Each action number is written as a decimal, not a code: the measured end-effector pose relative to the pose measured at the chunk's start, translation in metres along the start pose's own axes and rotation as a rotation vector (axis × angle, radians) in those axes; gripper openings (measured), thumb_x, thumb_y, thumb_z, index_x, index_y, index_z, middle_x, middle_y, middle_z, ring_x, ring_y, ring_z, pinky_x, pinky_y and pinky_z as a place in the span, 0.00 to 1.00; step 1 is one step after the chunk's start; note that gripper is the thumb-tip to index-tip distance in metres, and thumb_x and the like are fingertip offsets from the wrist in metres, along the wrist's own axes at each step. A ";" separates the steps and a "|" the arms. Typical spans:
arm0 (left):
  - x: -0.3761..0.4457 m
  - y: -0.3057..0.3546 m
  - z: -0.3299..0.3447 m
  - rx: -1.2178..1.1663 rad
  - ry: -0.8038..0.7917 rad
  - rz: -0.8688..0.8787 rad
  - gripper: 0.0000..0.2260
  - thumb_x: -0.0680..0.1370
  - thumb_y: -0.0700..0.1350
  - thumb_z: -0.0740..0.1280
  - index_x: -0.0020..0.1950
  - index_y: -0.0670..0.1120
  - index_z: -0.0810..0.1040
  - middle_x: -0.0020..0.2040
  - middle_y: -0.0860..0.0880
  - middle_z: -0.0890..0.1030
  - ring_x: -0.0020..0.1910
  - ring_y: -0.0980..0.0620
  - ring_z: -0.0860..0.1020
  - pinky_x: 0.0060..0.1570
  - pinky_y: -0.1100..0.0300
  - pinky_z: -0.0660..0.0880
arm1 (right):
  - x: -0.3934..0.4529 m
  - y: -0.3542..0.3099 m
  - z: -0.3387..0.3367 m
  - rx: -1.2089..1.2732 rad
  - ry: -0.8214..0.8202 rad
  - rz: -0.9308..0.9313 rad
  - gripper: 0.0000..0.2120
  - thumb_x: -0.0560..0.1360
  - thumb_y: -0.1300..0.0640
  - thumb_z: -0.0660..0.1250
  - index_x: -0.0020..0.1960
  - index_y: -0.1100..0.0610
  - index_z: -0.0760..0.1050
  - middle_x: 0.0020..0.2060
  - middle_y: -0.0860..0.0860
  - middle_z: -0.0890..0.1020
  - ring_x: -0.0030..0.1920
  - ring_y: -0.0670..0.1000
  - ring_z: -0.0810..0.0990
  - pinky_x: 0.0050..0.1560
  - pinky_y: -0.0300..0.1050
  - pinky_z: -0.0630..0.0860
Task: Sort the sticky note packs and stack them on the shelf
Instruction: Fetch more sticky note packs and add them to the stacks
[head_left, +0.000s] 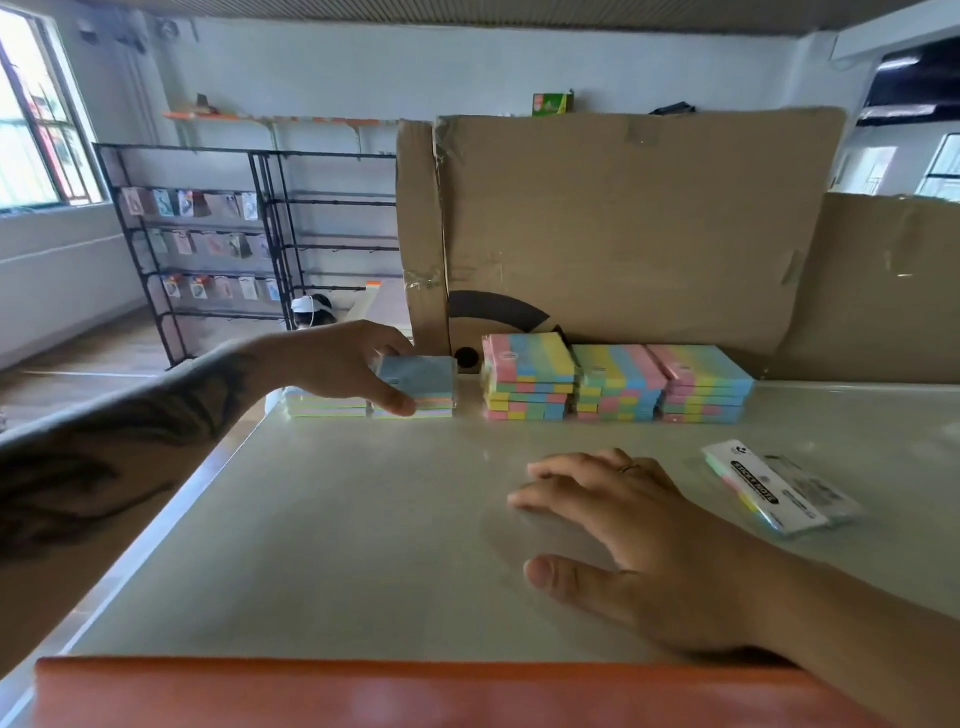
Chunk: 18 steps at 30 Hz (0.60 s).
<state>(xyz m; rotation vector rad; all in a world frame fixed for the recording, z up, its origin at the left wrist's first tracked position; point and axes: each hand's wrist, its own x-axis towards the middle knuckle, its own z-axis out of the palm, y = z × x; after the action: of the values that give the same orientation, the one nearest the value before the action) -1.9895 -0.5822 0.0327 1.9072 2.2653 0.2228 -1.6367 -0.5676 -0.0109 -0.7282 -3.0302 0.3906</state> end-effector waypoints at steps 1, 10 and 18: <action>0.001 0.000 -0.001 -0.004 -0.007 -0.002 0.50 0.48 0.83 0.68 0.65 0.59 0.76 0.56 0.60 0.79 0.53 0.55 0.78 0.57 0.55 0.76 | 0.000 0.000 0.000 0.000 0.001 -0.002 0.30 0.77 0.26 0.50 0.77 0.32 0.55 0.78 0.31 0.51 0.75 0.34 0.43 0.77 0.42 0.46; -0.001 0.011 0.005 -0.041 0.060 -0.040 0.32 0.70 0.57 0.79 0.72 0.55 0.73 0.63 0.56 0.76 0.60 0.54 0.75 0.53 0.62 0.67 | -0.001 0.003 0.001 0.007 0.015 -0.031 0.30 0.78 0.27 0.51 0.78 0.33 0.56 0.78 0.33 0.53 0.75 0.35 0.45 0.77 0.43 0.46; -0.035 0.041 0.004 0.064 0.203 0.002 0.26 0.71 0.66 0.74 0.66 0.70 0.69 0.70 0.59 0.75 0.63 0.55 0.73 0.65 0.50 0.70 | -0.007 0.009 -0.002 0.083 0.048 -0.049 0.29 0.76 0.26 0.55 0.74 0.34 0.62 0.76 0.32 0.56 0.74 0.40 0.52 0.72 0.44 0.56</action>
<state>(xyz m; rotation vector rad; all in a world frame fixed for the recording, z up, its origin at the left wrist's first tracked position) -1.9437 -0.6097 0.0396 2.0014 2.4260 0.3646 -1.6259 -0.5625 -0.0110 -0.6472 -2.9600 0.4876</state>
